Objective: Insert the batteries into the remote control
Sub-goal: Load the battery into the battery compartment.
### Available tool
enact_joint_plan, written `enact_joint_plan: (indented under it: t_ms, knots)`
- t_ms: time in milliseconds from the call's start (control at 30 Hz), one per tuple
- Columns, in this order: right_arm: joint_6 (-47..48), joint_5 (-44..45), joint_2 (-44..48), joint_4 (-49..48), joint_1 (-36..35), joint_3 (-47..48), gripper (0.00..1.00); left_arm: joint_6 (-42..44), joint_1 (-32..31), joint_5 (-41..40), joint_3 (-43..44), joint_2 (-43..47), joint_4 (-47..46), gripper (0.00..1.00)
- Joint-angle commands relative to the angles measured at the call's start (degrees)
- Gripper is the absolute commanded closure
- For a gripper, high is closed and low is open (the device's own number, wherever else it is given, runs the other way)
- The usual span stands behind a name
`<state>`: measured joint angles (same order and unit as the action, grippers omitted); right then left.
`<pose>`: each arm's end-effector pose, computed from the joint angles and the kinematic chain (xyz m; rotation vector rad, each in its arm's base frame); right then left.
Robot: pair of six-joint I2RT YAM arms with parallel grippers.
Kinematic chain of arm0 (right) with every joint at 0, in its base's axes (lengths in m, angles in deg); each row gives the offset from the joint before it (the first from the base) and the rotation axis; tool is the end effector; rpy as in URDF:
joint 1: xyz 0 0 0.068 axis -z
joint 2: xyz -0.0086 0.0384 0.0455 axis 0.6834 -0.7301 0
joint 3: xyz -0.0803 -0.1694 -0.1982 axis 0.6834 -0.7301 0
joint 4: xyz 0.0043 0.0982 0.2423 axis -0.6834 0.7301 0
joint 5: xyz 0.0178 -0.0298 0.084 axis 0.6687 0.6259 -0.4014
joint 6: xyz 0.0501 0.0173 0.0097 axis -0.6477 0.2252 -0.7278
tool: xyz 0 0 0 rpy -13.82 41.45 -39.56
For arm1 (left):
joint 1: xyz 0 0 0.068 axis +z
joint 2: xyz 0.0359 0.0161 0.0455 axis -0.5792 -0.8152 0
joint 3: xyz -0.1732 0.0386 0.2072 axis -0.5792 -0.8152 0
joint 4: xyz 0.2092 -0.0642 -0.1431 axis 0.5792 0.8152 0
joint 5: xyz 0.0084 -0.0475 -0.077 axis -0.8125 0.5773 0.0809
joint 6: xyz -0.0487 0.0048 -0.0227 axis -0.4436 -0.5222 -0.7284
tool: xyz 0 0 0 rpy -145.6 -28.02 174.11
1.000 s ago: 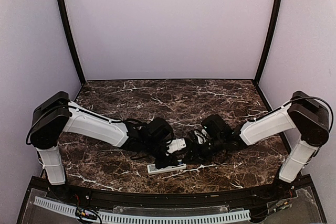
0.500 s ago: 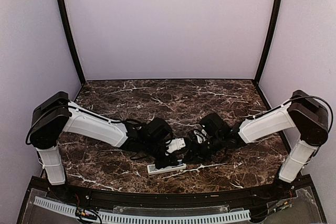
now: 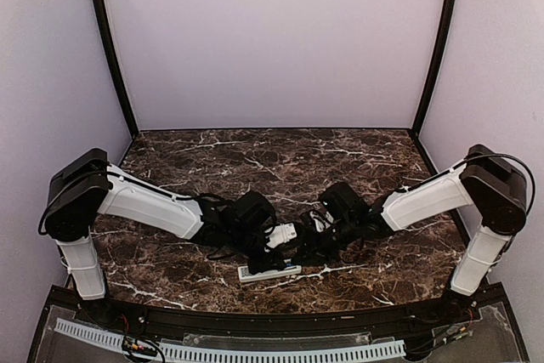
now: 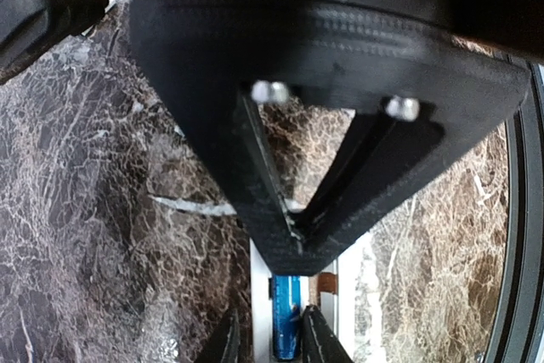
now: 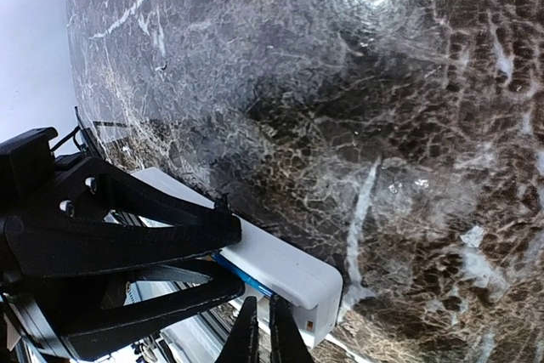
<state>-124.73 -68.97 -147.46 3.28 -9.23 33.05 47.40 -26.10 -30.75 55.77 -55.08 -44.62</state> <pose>0.1790 0.2624 0.1288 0.2036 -2.8237 -1.2677 0.1731 -0.3345 0.1431 1.5650 1.9689 -0.6428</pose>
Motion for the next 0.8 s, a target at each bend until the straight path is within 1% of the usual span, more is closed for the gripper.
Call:
enact_joint_plan:
  t_ms: [0,233,433,600,733,767]
  knots:
    - [1.64,1.99,-2.33,-2.8,-4.61,-0.04,0.94,0.65,0.32,-6.11,-2.06,-2.17,4.08,0.74]
    - [3.8,3.61,-1.78,0.66,-4.59,2.09,0.94,0.73,0.52,-6.13,-3.13,-0.06,1.03,0.64]
    - [4.64,4.06,-0.82,0.95,-4.42,2.45,0.94,0.41,1.78,-3.52,-3.31,5.53,-1.03,0.56]
    - [7.04,4.41,0.66,2.45,-4.14,3.78,0.93,0.38,2.17,-1.12,-4.41,9.2,-1.05,0.53]
    - [9.48,4.52,2.84,2.77,-3.45,4.87,0.93,-0.3,2.69,-1.46,-5.64,11.89,-0.2,0.53]
    - [10.53,4.46,3.37,4.19,-3.16,5.38,0.92,-0.5,2.78,-1.98,-5.92,12.81,0.02,0.53]
